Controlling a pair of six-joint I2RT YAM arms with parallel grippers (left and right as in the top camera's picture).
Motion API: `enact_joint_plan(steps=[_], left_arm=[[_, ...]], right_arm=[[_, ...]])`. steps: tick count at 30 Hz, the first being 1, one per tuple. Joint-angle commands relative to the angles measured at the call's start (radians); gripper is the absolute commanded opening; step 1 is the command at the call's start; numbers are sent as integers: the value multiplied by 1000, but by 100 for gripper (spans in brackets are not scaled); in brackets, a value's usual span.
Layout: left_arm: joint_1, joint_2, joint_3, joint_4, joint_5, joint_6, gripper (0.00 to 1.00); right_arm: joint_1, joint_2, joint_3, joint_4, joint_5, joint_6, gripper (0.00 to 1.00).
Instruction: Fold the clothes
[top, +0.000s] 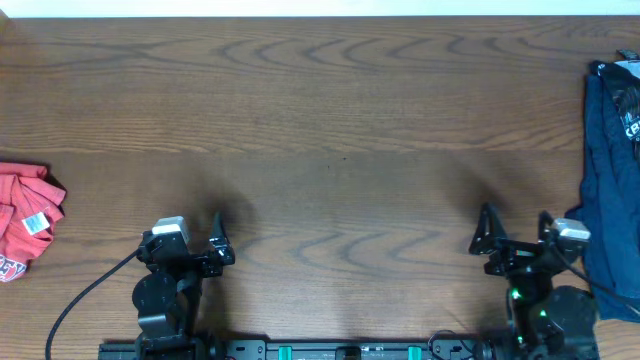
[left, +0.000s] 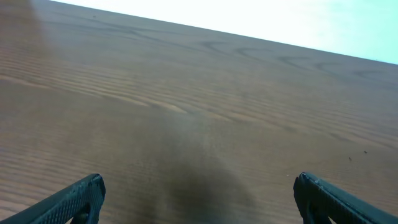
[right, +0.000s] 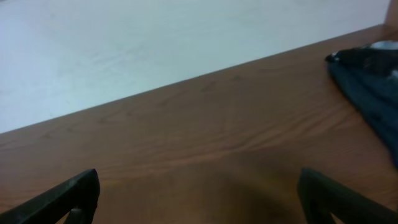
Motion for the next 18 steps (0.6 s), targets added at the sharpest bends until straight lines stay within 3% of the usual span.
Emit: enact_joint_plan(steps=[1, 18], left_arm=[[4, -6, -21, -9, -8, 5, 98], [4, -6, -21, -9, -8, 6, 98]], right_arm=[[-19, -24, -50, 35, -49, 18, 99], [-43, -24, -225, 197, -70, 9, 99]])
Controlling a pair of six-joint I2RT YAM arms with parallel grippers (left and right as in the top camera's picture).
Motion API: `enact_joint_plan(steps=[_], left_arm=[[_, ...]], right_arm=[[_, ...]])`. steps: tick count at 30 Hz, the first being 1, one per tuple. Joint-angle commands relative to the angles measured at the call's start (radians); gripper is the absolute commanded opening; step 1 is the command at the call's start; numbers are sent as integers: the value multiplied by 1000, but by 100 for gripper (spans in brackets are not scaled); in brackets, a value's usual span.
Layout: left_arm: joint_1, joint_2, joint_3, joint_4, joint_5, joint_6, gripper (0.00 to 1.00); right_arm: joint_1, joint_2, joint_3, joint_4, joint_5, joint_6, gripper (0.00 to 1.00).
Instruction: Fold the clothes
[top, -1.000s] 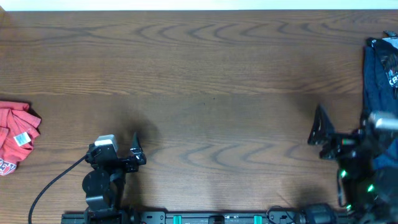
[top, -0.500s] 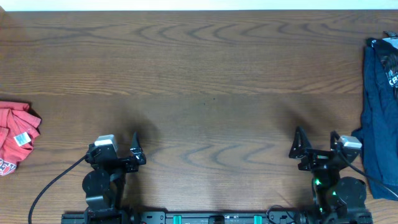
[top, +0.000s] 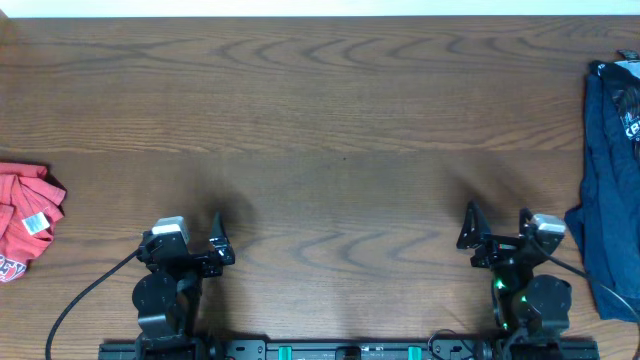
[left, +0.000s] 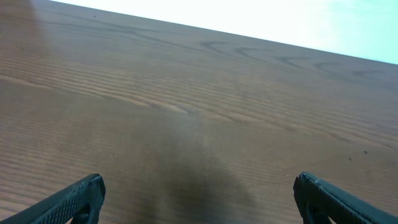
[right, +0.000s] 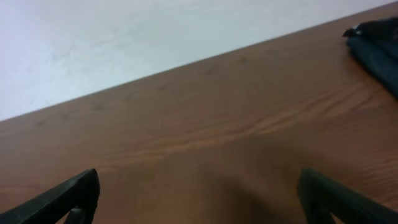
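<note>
A crumpled red garment (top: 25, 220) with a white label lies at the table's left edge. A dark blue garment (top: 610, 170) lies along the right edge; its corner shows in the right wrist view (right: 376, 37). My left gripper (top: 190, 232) stands open near the front, well right of the red garment, nothing between its fingers (left: 74, 199). My right gripper (top: 495, 228) is open too, left of the blue garment, with empty fingers (right: 68, 196).
The brown wooden table (top: 330, 130) spans the whole view. Both arm bases sit at the front edge on a black rail (top: 330, 350). A cable (top: 80, 300) loops left of the left arm.
My right gripper has shifted a little to the left, away from the blue garment, which now sits farther right in its wrist view. The left arm has not moved.
</note>
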Motion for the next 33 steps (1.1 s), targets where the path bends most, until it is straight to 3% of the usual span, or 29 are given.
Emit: enact_joint_plan(steps=[1, 33], left_arm=[[4, -6, -21, -9, -8, 6, 98], [4, -6, -21, -9, -8, 5, 98]], right_arm=[[-11, -9, -8, 11, -12, 5, 99], [-64, -9, -8, 12, -12, 2, 99]])
